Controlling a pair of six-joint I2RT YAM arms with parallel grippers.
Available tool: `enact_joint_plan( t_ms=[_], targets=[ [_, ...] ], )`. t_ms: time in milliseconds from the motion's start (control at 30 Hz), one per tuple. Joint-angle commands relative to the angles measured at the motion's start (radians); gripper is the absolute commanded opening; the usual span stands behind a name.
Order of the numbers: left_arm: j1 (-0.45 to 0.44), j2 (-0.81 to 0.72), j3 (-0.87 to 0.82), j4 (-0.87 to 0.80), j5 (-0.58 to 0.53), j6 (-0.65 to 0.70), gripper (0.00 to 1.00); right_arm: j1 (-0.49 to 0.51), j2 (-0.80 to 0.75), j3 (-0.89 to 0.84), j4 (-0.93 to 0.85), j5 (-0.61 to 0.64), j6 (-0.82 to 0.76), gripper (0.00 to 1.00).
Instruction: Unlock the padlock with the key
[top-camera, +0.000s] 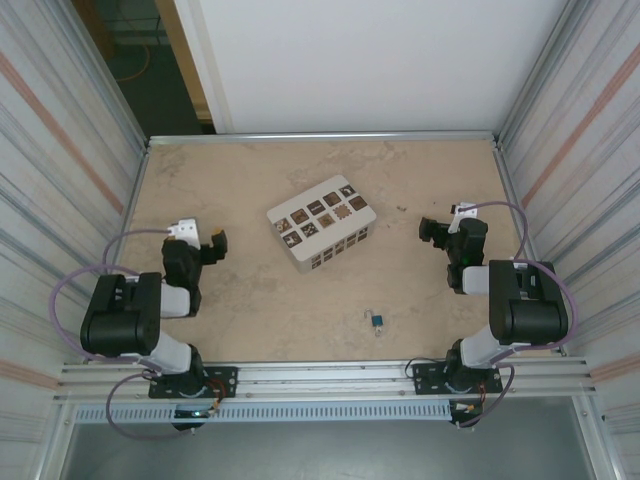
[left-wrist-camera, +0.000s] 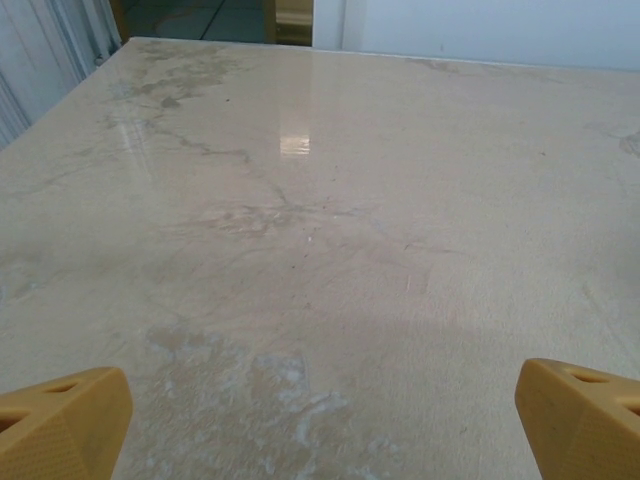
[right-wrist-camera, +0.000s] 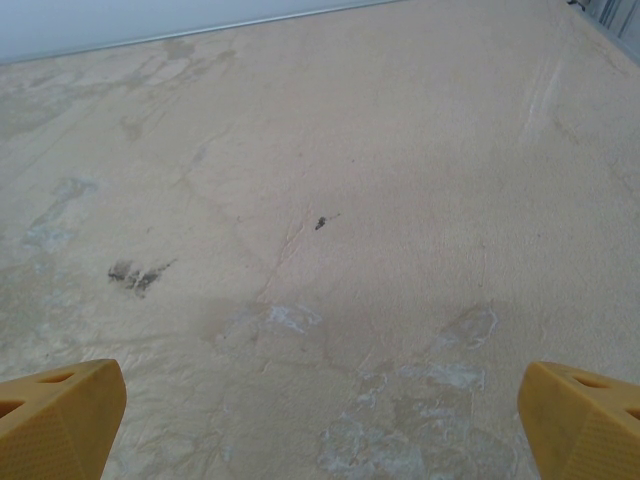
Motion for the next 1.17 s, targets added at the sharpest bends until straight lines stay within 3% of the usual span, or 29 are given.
enact_joint_plan(
  t_ms=[0, 1133],
  targets=[
    [-0.053, 0.001, 0.138, -0.198, -0.006, 0.074, 0.99, 0.007, 0.004, 0.006, -0.005, 0.014, -0.027, 0.99],
    [-0.065, 0.003, 0.13, -0.176, -0.027, 0.087, 0.99, 0.008, 0.003, 0.006, -0.006, 0.017, -0.029, 0.99]
  ],
)
